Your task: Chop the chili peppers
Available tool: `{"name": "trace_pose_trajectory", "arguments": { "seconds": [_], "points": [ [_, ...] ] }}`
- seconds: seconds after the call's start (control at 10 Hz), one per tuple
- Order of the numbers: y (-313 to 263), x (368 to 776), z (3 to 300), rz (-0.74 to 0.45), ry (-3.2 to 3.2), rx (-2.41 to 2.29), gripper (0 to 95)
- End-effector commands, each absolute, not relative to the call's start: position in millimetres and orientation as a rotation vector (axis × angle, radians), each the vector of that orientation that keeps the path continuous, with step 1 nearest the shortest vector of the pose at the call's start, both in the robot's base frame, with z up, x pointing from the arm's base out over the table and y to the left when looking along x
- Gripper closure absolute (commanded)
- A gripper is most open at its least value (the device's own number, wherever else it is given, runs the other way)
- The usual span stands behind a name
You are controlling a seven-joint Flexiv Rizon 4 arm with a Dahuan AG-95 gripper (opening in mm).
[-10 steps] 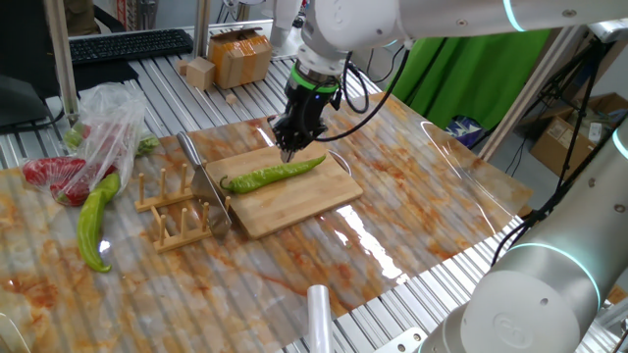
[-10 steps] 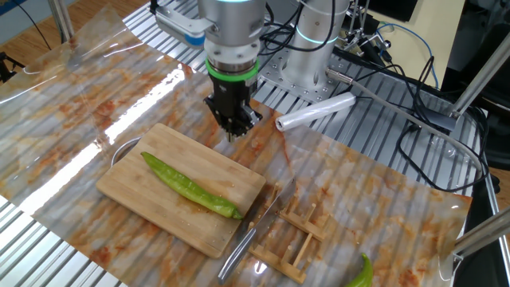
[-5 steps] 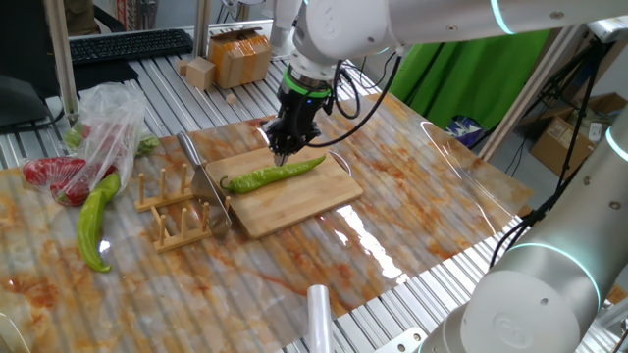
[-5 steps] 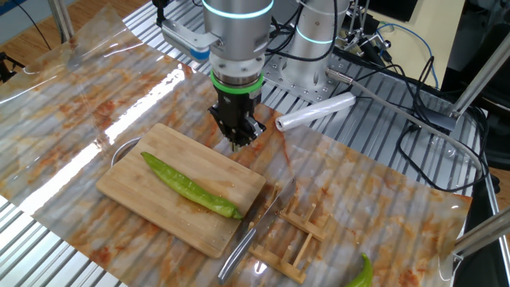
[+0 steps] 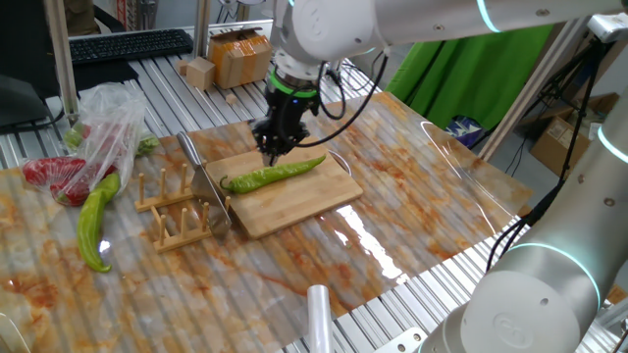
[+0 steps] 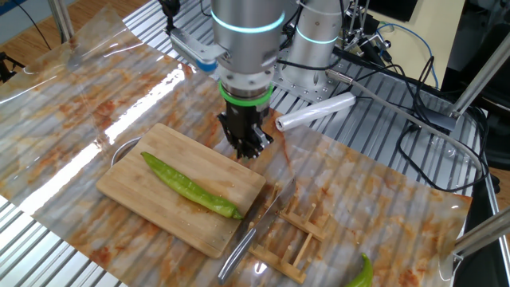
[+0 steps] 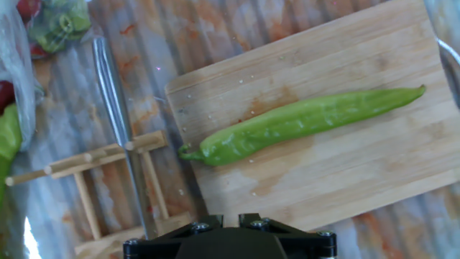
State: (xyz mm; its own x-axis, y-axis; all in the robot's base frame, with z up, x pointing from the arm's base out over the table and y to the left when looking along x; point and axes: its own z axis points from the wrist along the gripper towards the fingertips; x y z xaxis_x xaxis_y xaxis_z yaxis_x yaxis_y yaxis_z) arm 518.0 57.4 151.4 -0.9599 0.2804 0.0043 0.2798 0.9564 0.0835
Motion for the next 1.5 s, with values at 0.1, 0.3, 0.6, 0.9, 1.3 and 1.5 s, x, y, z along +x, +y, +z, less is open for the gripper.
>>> {"name": "trace_pose_trajectory", "arguments": {
  "seconds": [0.1,0.3,0.6,0.9,1.3,1.5],
  "points": [
    [62,522,149,0.146,3.099,0.439,19.0],
    [69,530,146,0.156,3.097,0.463,19.0],
    [80,536,145,0.177,3.092,0.500,19.0],
    [97,546,137,0.190,3.085,0.557,19.0],
    [104,553,128,0.205,3.077,0.594,19.0],
    [106,553,130,0.232,3.077,0.596,19.0]
  ]
}}
